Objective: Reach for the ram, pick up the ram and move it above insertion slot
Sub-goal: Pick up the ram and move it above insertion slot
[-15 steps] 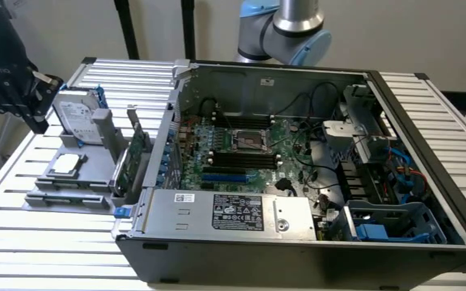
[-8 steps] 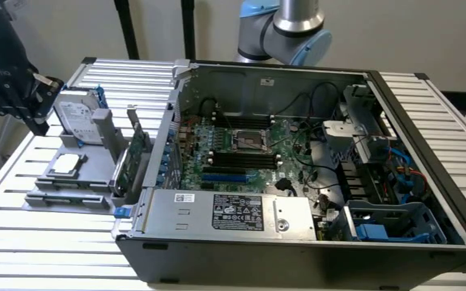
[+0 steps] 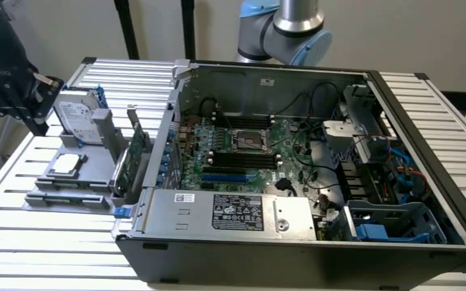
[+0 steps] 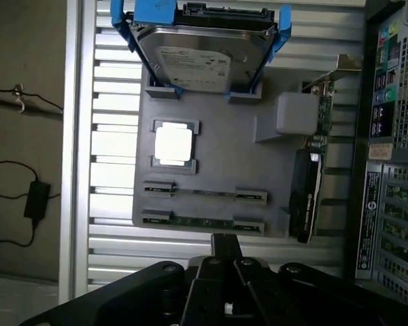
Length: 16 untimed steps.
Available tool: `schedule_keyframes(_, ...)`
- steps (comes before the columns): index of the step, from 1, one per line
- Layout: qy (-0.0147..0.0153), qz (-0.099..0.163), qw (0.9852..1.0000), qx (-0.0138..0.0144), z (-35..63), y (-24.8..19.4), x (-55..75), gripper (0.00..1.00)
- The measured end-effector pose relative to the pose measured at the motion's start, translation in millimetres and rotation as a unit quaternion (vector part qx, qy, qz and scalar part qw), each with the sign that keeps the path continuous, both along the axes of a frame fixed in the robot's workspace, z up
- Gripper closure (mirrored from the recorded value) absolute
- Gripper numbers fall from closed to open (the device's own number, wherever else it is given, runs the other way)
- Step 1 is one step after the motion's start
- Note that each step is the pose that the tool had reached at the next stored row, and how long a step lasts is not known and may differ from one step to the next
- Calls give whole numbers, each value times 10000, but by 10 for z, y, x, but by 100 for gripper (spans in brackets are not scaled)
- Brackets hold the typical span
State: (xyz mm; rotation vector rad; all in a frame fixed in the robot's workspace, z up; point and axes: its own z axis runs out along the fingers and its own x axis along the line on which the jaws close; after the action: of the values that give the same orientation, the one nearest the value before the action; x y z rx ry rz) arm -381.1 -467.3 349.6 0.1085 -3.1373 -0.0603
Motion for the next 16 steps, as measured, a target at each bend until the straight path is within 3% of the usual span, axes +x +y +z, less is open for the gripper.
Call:
schedule_keyframes(4,0,368,9993,0,0,0,0,89)
schedule_keyframes(8,0,730,9973,0,0,0,1,89)
schedule_keyframes(12,0,1088,9941,0,-1,0,1,89)
schedule_keyframes(16,0,1453,9894,0,-1,0,1,89)
